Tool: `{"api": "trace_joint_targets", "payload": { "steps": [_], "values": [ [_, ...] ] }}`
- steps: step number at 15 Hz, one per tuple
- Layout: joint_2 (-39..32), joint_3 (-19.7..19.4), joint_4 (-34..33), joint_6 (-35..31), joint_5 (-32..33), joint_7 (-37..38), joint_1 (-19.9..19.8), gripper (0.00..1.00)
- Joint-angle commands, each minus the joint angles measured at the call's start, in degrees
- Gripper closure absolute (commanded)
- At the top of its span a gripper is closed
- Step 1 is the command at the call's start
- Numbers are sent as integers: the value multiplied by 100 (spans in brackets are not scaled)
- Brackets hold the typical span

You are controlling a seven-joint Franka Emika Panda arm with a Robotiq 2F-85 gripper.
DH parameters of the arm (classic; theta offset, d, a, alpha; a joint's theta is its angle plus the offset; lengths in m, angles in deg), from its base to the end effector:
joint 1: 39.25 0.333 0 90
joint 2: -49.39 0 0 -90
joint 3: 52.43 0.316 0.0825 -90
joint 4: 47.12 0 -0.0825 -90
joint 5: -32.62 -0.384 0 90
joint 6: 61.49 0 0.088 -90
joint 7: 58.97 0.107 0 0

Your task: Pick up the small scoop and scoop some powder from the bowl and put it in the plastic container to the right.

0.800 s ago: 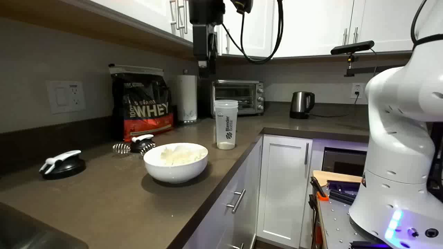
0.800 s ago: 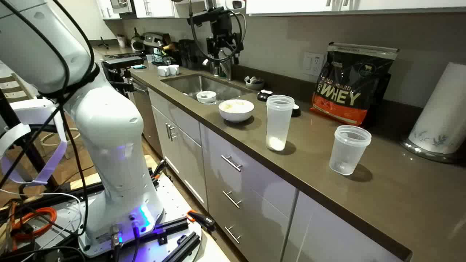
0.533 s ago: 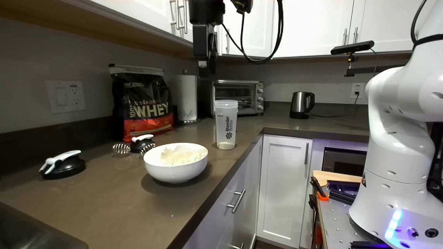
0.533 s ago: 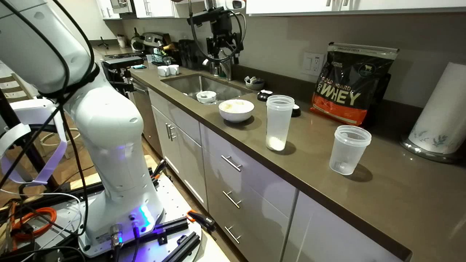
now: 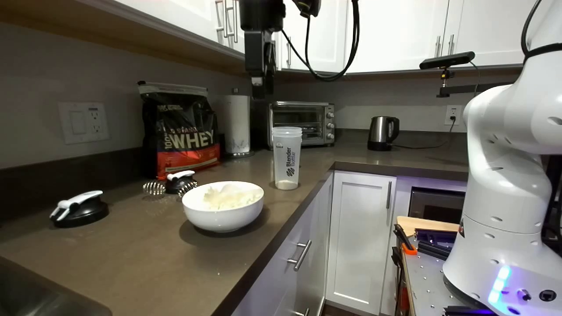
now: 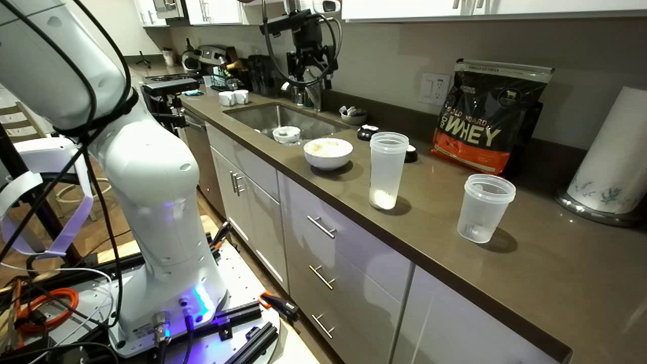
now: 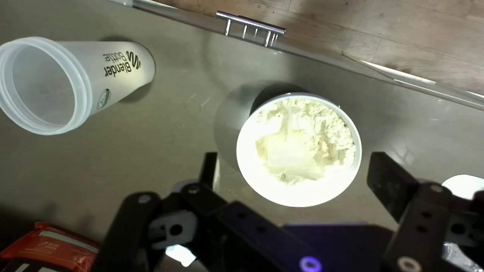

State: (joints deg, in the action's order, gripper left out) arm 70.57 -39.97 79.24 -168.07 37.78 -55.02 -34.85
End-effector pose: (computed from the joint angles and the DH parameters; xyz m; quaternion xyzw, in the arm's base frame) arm 0.4275 0.1316 0.5284 0.9896 0.1177 0.0219 0.0796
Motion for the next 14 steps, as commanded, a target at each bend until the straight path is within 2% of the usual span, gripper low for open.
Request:
{"api": "trace_joint_targets", "payload": {
  "steps": [1, 8, 14],
  "values": [
    [-14, -103, -11, 14, 41, 37, 122, 0],
    [-683, -86, -232, -76, -76, -136, 312, 0],
    [-1053, -150, -113, -640, -157, -185, 411, 0]
  ]
}}
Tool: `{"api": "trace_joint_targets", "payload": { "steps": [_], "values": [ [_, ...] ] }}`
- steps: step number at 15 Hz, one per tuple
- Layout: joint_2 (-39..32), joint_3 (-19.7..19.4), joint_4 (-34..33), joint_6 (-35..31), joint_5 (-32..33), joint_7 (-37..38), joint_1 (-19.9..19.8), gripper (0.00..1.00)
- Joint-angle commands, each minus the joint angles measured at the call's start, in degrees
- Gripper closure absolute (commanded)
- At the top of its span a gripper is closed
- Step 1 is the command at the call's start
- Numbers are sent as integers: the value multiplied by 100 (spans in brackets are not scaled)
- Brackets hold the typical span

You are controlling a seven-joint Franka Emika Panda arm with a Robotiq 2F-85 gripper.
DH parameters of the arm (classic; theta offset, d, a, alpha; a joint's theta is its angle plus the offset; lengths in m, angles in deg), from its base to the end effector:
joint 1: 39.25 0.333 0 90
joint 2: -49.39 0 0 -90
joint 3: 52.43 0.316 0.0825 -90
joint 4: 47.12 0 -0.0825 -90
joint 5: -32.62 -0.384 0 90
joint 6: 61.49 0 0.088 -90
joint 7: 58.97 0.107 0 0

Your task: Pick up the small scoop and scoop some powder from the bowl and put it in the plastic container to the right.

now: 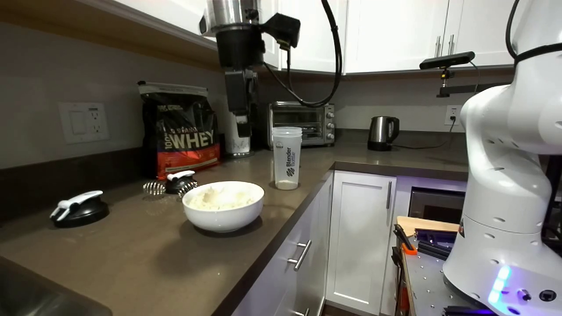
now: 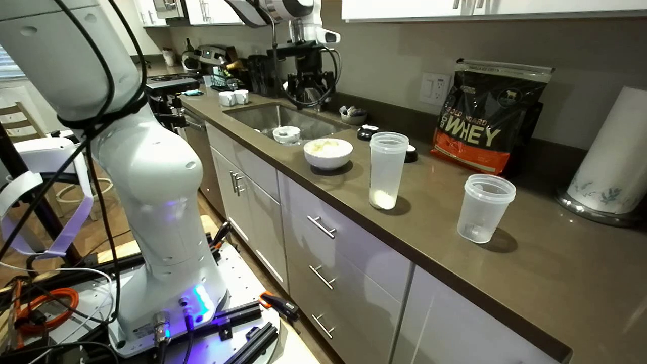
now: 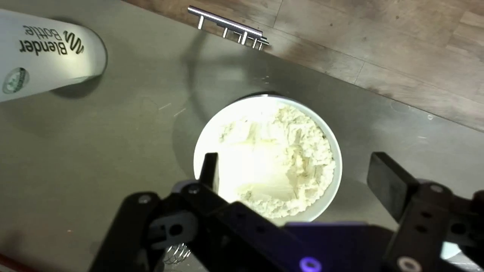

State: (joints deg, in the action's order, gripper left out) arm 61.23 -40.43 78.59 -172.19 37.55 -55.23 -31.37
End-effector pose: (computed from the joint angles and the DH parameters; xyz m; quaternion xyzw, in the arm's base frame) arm 0.4551 0.1621 0.4658 0.9858 0.1535 -0.0172 0.0659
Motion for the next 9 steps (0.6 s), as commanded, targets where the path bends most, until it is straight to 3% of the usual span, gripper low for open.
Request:
{"api": "trace_joint_targets", "payload": {
  "steps": [1, 9],
  "values": [
    [-108, -125, 8, -368, -157, -163, 54, 0],
    [255, -308, 725, -1451, -506, -233, 49, 0]
  ]
}}
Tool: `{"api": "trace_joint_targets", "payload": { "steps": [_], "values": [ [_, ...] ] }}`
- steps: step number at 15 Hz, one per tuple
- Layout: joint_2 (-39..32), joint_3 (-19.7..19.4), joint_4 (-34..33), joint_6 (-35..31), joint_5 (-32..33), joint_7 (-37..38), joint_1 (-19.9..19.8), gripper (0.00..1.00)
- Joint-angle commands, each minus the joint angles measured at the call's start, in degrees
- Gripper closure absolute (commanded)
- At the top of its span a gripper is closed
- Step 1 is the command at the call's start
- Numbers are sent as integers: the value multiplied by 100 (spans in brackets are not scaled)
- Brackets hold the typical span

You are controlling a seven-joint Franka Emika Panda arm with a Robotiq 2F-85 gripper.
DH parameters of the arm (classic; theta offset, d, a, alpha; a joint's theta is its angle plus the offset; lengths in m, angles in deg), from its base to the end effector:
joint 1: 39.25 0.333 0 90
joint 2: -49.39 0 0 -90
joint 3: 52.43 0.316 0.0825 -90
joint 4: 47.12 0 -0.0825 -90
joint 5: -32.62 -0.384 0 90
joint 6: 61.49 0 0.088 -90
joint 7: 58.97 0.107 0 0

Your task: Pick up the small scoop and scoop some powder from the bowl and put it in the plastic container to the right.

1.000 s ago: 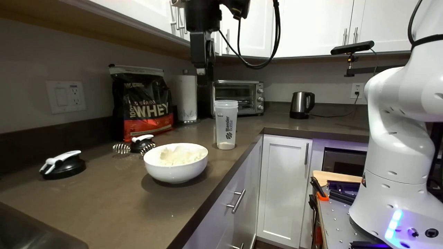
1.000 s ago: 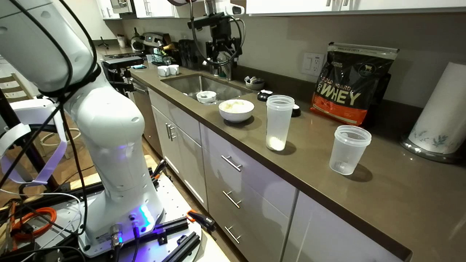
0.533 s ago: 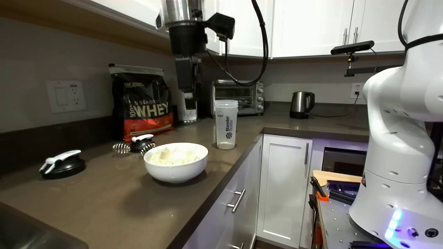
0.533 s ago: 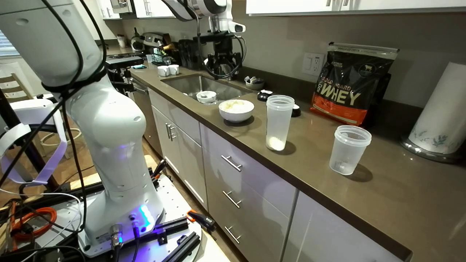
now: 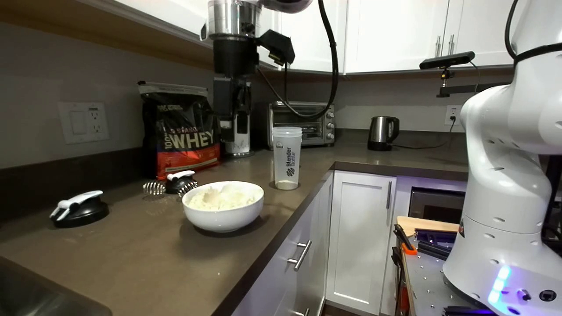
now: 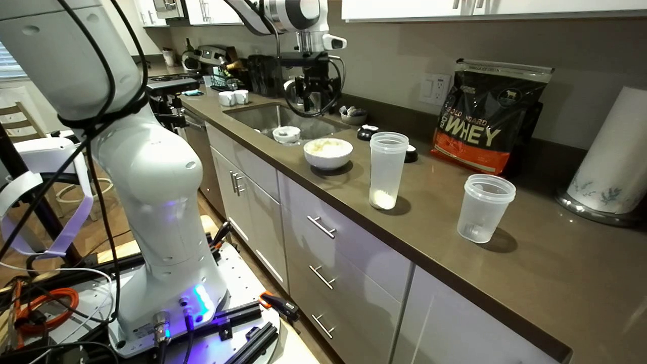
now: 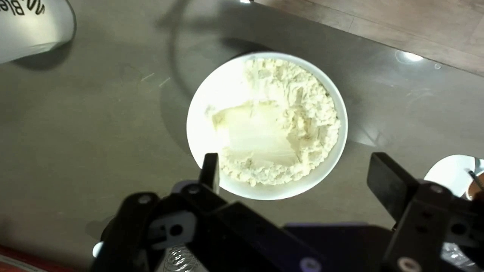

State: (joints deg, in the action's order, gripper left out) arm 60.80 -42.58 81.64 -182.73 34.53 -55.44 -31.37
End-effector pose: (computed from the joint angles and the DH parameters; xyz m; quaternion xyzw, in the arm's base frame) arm 0.4691 0.1509 0.4537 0.9904 0.1305 0.0376 0.0250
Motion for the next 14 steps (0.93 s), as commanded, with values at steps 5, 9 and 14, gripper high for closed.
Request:
{"api": "trace_joint_targets", "payload": {
  "steps": [5, 9, 14],
  "values": [
    [258, -66, 520, -493, -21, -280, 33, 0],
    [342, -48, 654, -664, 140, -381, 51, 0],
    [120, -99, 823, -1342, 241, -421, 6, 0]
  ]
}}
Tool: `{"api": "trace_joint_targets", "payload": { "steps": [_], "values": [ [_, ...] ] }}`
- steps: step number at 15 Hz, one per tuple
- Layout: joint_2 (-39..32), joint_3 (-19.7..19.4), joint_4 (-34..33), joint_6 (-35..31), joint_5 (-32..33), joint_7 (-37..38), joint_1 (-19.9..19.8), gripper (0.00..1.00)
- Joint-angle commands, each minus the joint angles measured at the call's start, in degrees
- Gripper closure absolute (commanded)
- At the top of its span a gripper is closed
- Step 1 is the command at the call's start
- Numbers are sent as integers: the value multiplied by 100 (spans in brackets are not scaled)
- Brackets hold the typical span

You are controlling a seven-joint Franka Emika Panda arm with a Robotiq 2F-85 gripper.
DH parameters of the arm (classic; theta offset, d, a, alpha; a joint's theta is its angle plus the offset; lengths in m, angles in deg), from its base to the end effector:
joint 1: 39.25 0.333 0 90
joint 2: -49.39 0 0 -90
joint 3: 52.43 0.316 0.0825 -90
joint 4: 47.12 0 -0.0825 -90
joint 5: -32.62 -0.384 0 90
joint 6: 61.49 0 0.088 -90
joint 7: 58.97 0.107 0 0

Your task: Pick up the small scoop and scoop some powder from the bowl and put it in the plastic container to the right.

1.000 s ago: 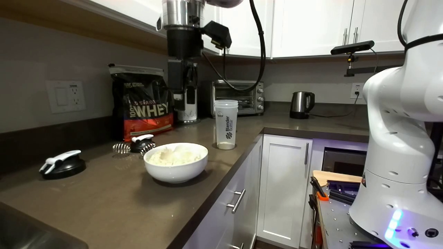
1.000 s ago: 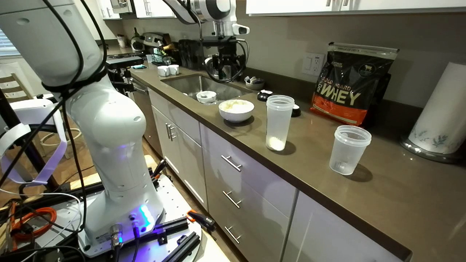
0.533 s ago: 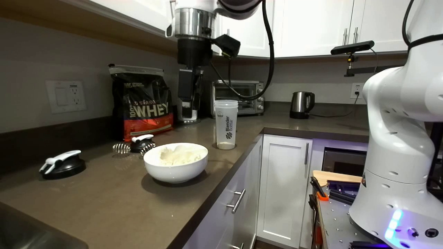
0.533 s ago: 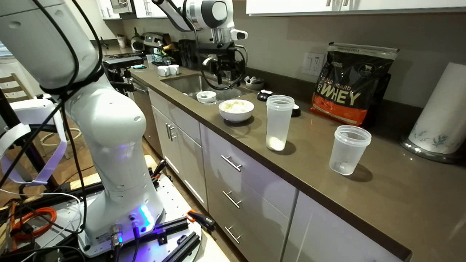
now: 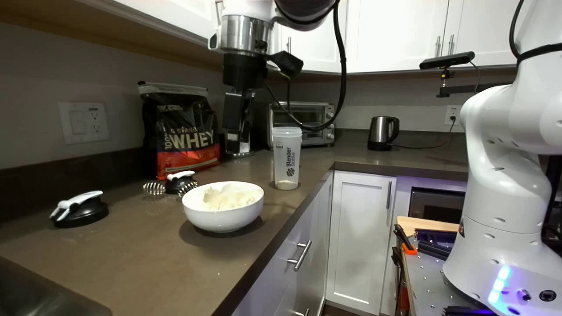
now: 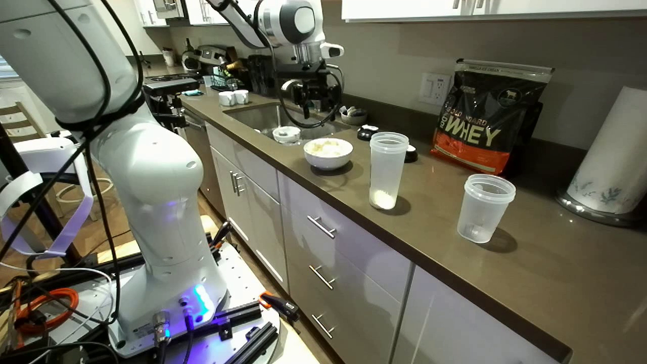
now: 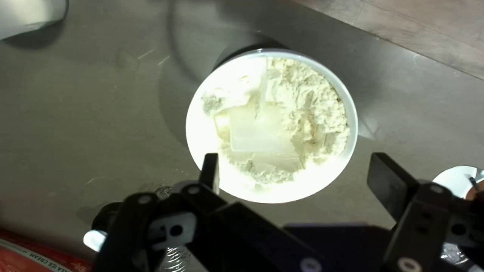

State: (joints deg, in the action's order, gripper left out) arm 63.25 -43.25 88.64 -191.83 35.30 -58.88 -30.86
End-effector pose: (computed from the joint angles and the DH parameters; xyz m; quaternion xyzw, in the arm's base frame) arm 0.4547 0.1445 0.4323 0.9831 0.1642 0.0767 0.0266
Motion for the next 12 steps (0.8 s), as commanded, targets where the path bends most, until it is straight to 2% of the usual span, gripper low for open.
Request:
{"api": "trace_joint_targets", "payload": {
  "steps": [1, 10, 12],
  "values": [
    [-165, -46, 162, -552, 203, -59, -60, 0],
    [289, -59, 1070, -927, 244, 111, -39, 1],
    [288, -80, 1129, -1000, 270, 79, -76, 26]
  ]
}}
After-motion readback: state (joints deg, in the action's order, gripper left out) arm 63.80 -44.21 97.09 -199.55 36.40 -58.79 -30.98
